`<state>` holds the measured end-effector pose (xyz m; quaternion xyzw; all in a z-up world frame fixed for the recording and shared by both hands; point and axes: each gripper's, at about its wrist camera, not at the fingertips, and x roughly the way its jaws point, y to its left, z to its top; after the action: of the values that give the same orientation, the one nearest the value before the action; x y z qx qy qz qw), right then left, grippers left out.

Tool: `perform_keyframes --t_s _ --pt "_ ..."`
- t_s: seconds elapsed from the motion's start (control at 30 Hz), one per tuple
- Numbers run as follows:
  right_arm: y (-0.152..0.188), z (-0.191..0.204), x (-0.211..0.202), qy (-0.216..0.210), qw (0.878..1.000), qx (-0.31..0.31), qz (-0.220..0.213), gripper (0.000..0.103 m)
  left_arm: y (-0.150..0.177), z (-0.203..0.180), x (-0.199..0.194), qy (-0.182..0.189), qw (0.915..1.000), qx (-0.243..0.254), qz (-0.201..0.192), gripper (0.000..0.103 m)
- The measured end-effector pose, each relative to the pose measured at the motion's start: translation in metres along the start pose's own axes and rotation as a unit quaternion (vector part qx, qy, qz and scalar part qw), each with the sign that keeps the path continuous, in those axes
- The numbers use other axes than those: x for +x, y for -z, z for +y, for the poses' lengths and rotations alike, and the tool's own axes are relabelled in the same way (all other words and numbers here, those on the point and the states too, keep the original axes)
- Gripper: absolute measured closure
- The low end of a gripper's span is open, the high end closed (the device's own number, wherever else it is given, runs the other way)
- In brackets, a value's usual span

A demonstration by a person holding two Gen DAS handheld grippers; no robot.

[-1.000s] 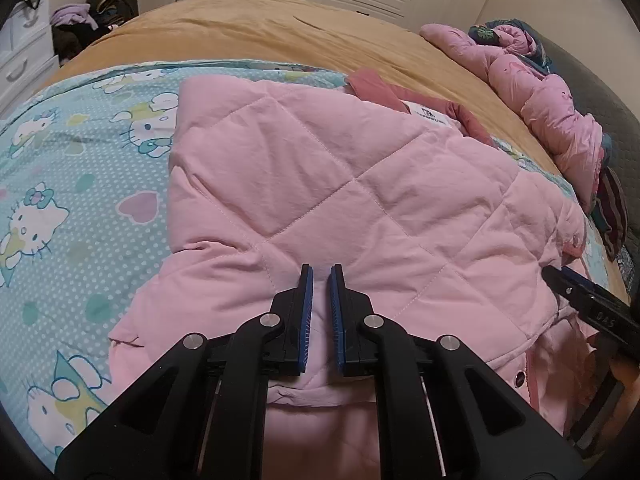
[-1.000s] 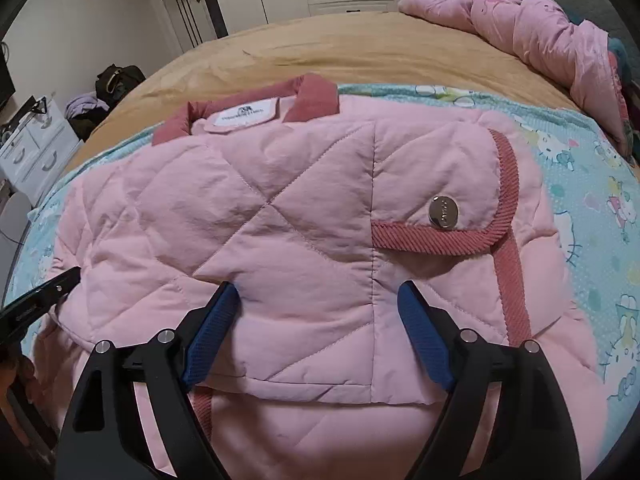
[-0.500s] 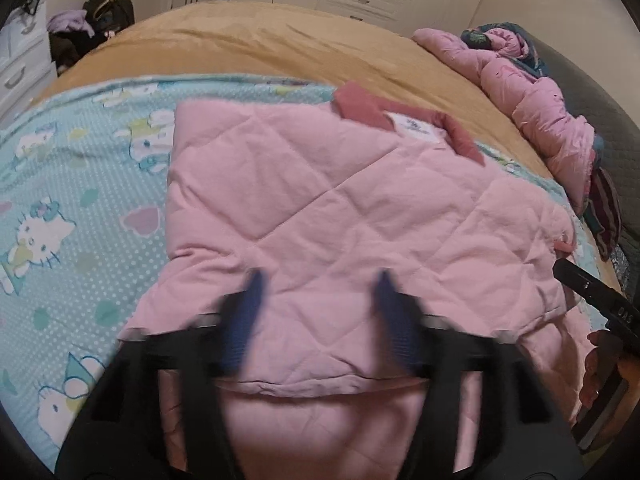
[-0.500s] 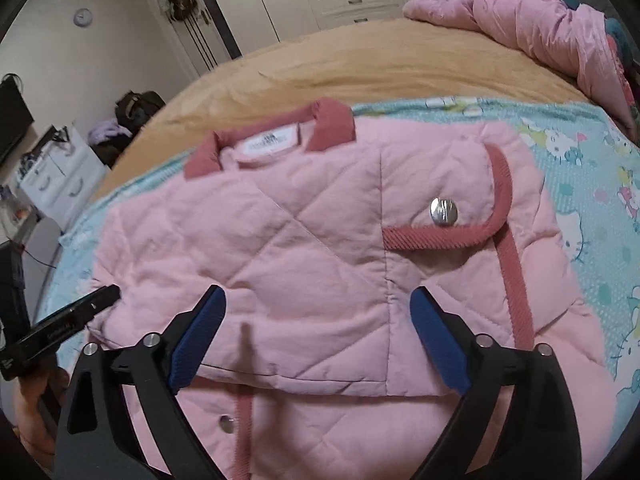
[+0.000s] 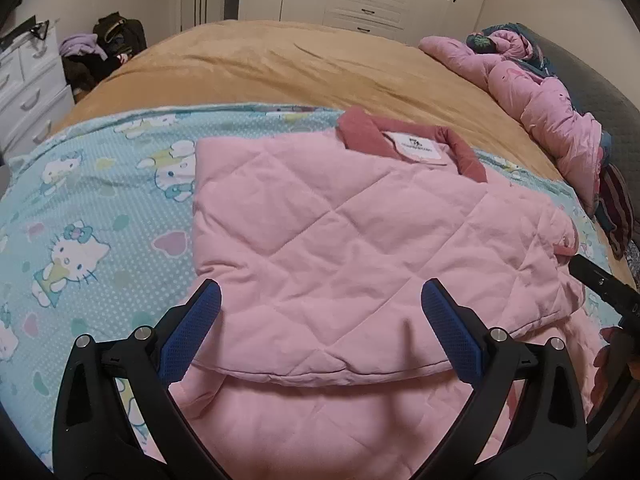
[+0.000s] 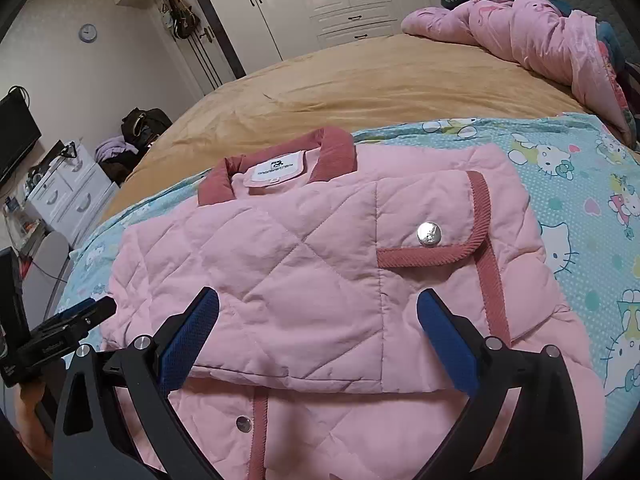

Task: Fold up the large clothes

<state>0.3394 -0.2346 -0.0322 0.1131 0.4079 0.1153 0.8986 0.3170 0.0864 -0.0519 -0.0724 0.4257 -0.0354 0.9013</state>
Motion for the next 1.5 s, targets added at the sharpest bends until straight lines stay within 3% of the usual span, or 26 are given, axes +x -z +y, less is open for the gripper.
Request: perform_keyframes --t_s 0.87,1.3,1.5 --pt "-0.008 0.033 -0.089 0.009 0.994 -0.04 -0.097 0.004 -0.007 -0.017 -0.077 0.036 0.997 -0.023 -0.066 0.009" --pt "0.015 0.027 -0.135 -0.024 0.994 -0.023 -0.107 0.004 0.027 -0.033 -0.119 0.069 0.9932 -0.035 -0.087 0.009" --pt "0.034 0.028 -0.166 -0.027 0.994 -0.023 -0.106 0.004 0.048 -0.044 -0.149 0.05 0.994 -0.015 -0.096 0.009"
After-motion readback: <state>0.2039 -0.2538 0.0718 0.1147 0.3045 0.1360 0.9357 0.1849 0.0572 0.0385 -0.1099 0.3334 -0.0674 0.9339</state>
